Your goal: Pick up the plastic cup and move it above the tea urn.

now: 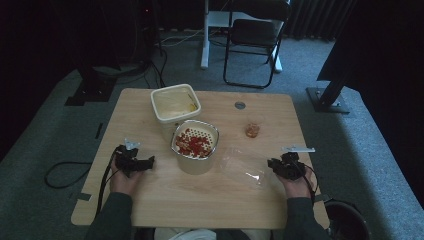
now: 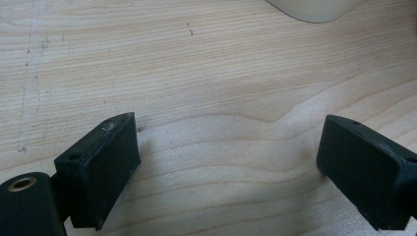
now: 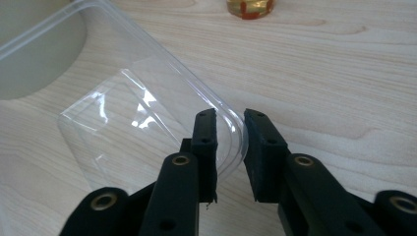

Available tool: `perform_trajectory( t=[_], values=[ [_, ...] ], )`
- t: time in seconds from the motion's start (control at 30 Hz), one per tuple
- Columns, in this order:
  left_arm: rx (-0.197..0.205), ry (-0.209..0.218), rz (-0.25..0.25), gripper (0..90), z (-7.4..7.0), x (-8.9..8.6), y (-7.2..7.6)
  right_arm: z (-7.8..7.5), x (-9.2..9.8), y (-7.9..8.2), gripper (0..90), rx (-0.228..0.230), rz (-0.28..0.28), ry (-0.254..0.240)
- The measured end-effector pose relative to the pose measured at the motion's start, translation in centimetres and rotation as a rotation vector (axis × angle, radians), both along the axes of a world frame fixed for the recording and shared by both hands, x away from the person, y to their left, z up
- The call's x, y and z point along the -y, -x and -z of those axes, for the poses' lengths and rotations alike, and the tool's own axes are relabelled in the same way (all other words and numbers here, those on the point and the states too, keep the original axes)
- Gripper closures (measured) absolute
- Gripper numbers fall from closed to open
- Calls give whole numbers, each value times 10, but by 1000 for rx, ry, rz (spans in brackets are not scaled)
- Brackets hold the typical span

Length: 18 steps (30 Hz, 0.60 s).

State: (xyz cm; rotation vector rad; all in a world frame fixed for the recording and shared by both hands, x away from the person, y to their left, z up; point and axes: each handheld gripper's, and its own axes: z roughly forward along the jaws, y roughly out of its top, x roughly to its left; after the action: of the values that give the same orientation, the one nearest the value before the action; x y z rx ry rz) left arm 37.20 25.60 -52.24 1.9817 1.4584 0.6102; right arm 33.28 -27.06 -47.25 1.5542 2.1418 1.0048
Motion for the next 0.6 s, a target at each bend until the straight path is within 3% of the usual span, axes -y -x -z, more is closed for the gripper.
perform_trajectory(
  t=[0.6],
  values=[
    [0, 0, 0, 93, 0, 0, 0, -26, 10, -3, 814, 98, 31, -62]
  ],
)
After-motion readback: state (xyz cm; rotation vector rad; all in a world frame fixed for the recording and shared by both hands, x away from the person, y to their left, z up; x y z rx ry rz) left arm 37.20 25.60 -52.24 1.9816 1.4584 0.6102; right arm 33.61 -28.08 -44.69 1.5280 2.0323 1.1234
